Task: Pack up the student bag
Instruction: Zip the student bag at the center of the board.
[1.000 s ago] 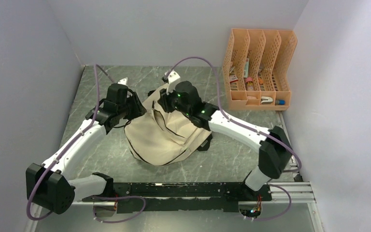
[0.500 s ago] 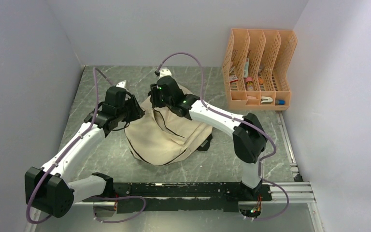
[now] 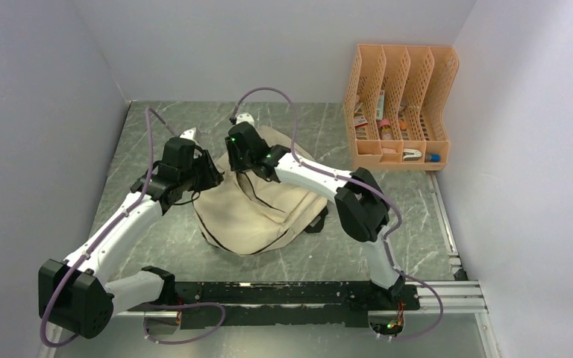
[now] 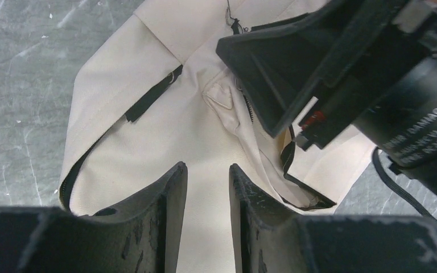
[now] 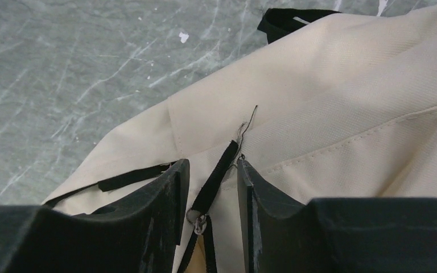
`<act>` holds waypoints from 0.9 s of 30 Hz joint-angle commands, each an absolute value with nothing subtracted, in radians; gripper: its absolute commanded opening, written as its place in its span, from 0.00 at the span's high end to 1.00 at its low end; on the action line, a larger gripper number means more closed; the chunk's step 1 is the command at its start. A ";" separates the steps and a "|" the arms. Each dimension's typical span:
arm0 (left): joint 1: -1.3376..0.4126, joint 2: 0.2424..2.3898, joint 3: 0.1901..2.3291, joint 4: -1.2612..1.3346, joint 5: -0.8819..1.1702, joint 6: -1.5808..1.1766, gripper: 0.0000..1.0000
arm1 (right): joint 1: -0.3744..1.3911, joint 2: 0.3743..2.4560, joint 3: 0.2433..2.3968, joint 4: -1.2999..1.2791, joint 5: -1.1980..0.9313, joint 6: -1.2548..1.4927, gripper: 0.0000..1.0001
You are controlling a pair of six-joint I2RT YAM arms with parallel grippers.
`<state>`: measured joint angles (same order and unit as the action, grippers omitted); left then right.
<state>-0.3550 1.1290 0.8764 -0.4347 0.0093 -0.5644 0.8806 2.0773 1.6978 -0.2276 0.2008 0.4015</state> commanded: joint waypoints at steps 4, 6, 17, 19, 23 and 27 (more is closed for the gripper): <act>-0.345 1.097 0.864 -0.399 0.038 -0.549 0.62 | 0.914 2.141 1.776 -0.304 0.273 0.346 0.62; -0.345 1.095 0.862 -0.398 0.040 -0.549 0.62 | 0.919 2.151 1.785 -0.313 0.280 0.335 0.63; -0.345 1.090 0.854 -0.396 0.043 -0.553 0.62 | 0.932 2.188 1.809 -0.396 0.295 0.314 0.67; -0.345 1.089 0.854 -0.397 0.043 -0.552 0.62 | 0.933 2.187 1.800 -0.396 0.303 0.314 0.66; -0.344 1.091 0.854 -0.396 0.044 -0.552 0.63 | 0.933 2.193 1.799 -0.405 0.309 0.311 0.65; -0.344 1.093 0.854 -0.397 0.046 -0.553 0.63 | 0.933 2.205 1.804 -0.408 0.294 0.303 0.69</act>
